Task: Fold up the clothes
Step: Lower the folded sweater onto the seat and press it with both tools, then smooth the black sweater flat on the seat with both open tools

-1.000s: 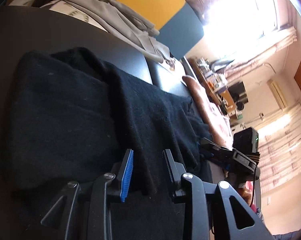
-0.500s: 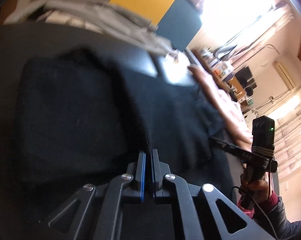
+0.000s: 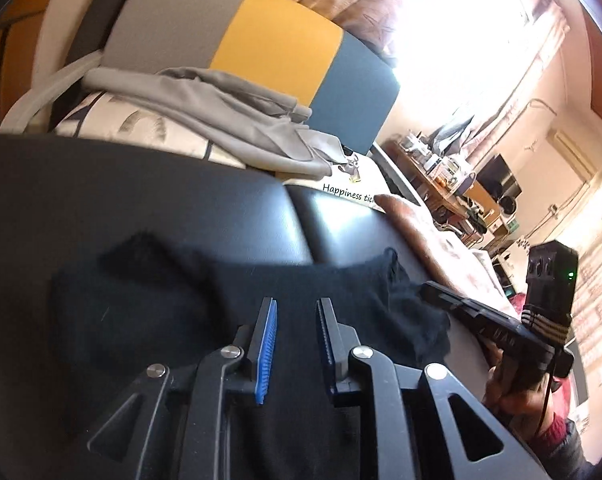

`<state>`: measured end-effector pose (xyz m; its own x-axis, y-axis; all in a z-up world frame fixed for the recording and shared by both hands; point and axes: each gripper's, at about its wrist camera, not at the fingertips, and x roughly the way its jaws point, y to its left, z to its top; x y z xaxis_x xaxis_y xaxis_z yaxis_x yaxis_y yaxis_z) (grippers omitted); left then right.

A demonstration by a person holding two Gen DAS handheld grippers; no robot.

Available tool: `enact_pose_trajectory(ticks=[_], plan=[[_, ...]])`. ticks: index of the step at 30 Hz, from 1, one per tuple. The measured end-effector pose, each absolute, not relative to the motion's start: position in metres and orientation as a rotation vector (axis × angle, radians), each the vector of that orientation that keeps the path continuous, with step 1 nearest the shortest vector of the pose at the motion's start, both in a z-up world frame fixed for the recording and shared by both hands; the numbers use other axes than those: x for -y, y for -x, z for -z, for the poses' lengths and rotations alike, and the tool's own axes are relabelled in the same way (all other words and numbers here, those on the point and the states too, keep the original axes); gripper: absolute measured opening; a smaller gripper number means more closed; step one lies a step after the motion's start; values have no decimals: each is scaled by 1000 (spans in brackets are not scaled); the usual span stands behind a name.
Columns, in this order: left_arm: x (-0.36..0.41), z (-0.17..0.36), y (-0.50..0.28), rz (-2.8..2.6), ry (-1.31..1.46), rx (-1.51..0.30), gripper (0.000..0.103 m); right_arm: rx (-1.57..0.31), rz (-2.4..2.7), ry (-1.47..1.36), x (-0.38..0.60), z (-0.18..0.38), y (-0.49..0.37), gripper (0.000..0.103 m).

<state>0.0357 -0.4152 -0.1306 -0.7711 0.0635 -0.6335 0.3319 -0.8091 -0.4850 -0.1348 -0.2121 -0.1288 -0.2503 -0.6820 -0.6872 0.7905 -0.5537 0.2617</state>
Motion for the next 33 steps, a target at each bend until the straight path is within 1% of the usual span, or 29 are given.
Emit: enact_pose_trajectory(ticks=[2, 4, 7, 8, 12, 14, 17, 19, 20, 21, 22, 23, 25, 28, 31, 33], plan=[[419, 136, -10, 2649, -1016, -863, 19, -241, 1957, -981, 228, 144, 139, 18], [425, 154, 4, 2571, -1084, -813, 20, -325, 2001, -993, 238, 161, 144, 23], [434, 181, 9, 2536, -1121, -770, 21, -430, 2056, -1006, 251, 184, 151, 23], [437, 191, 10, 2534, -1124, -756, 19, -408, 2053, -1006, 250, 184, 154, 23], [446, 197, -2, 2550, -1055, -847, 17, -345, 2039, -1016, 247, 186, 160, 23], [446, 199, -2, 2559, -1037, -848, 17, -336, 2036, -1014, 245, 186, 161, 23], [451, 193, -7, 2539, -1038, -908, 17, -344, 2040, -1005, 243, 185, 158, 23], [449, 184, -12, 2505, -1033, -926, 18, -348, 2041, -1005, 246, 184, 158, 24], [447, 180, -14, 2489, -1025, -924, 21, -350, 2039, -1007, 246, 186, 158, 24], [442, 174, -23, 2478, -1020, -897, 21, -347, 2039, -1003, 244, 184, 156, 24], [436, 168, -33, 2466, -1014, -869, 21, -339, 2040, -990, 239, 177, 150, 28], [427, 162, -43, 2489, -997, -846, 21, -332, 2041, -976, 235, 170, 143, 30], [408, 151, -65, 2538, -959, -800, 23, -316, 2043, -950, 225, 156, 130, 32], [375, 144, -88, 2608, -958, -677, 23, -308, 2019, -910, 208, 140, 102, 32], [342, 152, -96, 2659, -1034, -538, 23, -301, 1916, -927, 189, 146, 69, 32], [335, 164, -91, 2642, -1106, -474, 23, -351, 1885, -970, 185, 162, 57, 32]])
